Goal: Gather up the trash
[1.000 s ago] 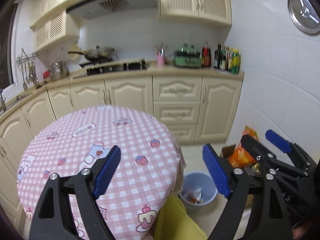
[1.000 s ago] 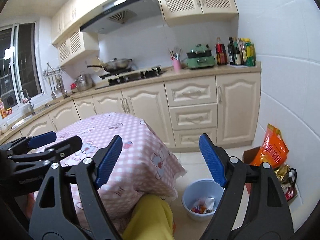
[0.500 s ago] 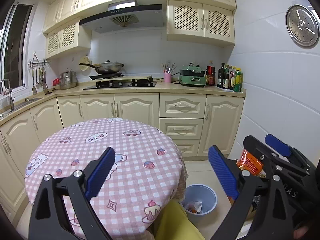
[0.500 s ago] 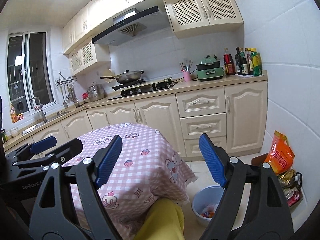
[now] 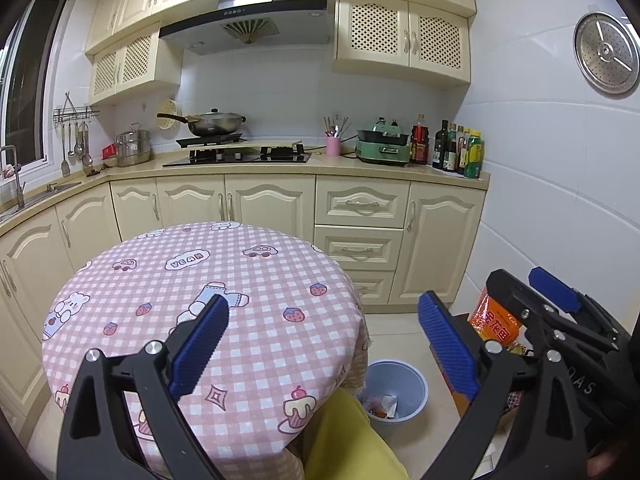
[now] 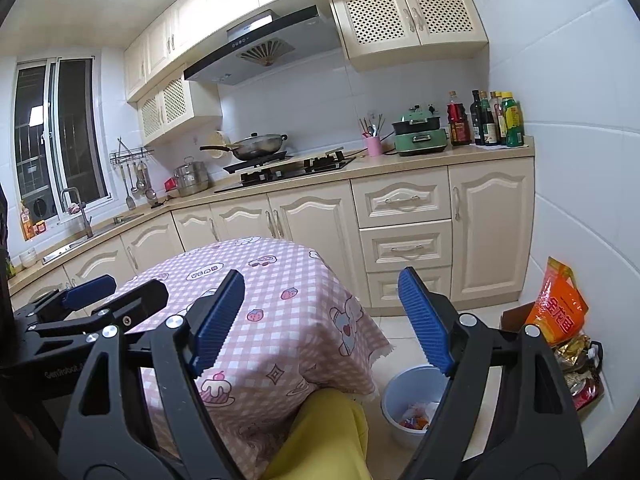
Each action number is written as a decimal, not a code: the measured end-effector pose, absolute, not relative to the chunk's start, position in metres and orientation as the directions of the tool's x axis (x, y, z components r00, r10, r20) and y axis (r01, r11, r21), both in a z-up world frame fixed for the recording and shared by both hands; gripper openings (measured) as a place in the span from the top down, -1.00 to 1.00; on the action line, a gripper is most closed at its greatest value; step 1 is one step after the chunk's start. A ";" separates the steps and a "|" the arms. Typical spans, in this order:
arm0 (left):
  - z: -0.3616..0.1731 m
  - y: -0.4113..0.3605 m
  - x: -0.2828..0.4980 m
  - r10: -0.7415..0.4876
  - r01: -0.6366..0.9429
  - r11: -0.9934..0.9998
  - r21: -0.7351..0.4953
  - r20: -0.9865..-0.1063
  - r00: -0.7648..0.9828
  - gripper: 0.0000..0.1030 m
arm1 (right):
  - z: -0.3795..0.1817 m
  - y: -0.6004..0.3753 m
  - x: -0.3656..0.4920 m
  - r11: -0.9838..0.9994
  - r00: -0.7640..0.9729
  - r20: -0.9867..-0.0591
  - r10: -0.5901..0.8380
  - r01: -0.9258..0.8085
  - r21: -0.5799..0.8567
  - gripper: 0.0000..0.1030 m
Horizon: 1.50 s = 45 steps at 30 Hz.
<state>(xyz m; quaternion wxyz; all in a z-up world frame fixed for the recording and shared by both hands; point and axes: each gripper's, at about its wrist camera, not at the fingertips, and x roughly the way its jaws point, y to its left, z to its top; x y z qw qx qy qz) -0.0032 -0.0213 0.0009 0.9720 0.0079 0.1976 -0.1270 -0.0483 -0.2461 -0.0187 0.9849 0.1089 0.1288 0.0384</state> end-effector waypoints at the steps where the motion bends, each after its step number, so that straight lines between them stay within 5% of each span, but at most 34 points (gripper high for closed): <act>1: 0.001 -0.021 -0.003 -0.244 0.250 0.968 -0.035 -0.388 0.889 -0.82 | -0.018 -0.246 -0.048 0.974 0.964 -0.244 0.102 -0.047 0.222 -0.52; 45: 0.000 -0.015 -0.001 -0.184 0.192 0.981 -0.024 -0.422 0.888 -0.83 | -0.021 -0.247 -0.048 0.971 0.961 -0.244 0.132 -0.075 0.228 -0.52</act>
